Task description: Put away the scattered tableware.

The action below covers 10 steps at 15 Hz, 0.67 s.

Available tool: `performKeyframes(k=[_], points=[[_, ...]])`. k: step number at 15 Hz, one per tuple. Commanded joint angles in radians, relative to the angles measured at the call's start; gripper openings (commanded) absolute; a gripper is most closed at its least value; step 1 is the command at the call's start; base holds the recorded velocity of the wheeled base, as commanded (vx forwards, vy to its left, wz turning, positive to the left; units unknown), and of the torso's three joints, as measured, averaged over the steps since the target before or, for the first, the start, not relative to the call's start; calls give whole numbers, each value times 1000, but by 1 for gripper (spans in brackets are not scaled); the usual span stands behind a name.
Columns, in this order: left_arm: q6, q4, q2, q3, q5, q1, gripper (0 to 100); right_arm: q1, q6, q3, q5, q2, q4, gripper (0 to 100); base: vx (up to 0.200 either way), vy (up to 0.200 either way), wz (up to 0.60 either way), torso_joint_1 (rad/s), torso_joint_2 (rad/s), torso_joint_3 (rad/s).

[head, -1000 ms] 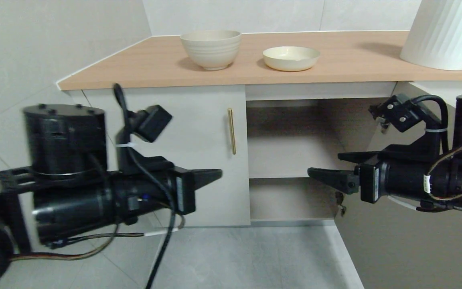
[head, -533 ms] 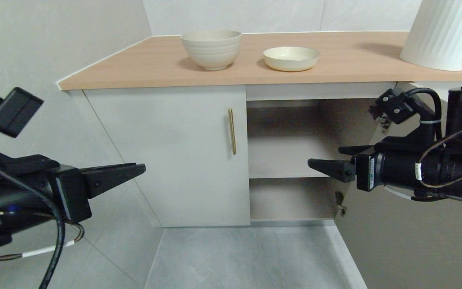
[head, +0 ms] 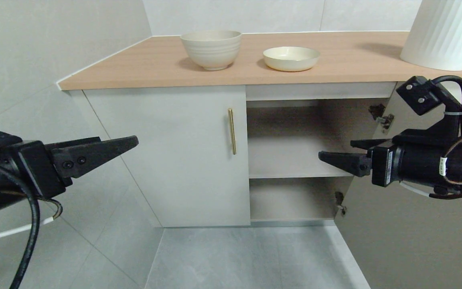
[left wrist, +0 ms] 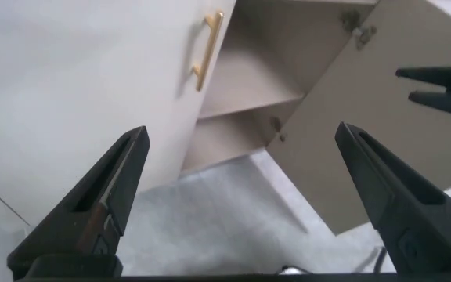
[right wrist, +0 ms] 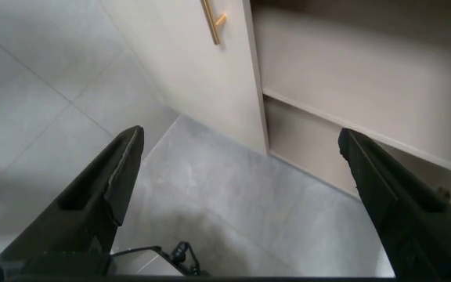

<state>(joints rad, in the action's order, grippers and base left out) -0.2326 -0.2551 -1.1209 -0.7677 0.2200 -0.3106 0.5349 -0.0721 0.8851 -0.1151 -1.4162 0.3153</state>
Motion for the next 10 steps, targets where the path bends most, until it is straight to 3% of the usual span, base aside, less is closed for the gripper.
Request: performKeyframes(k=[1, 3, 4, 10], points=[[1, 2, 7, -4, -2, 4, 100, 0, 0, 0, 0, 8, 1, 100, 0, 0, 0, 0, 0, 0], [1, 10, 10, -4, -2, 4, 100, 0, 0, 0, 0, 8, 1, 100, 0, 0, 0, 0, 0, 0], [-4, 7, 12, -2, -2, 4, 100, -1, 0, 0, 0, 6, 1, 100, 200, 0, 0, 2, -2, 2], [-1, 0, 27, -5, -16, 4, 100, -3, 0, 0, 0, 6, 2, 100, 0, 0, 0, 0, 0, 0]])
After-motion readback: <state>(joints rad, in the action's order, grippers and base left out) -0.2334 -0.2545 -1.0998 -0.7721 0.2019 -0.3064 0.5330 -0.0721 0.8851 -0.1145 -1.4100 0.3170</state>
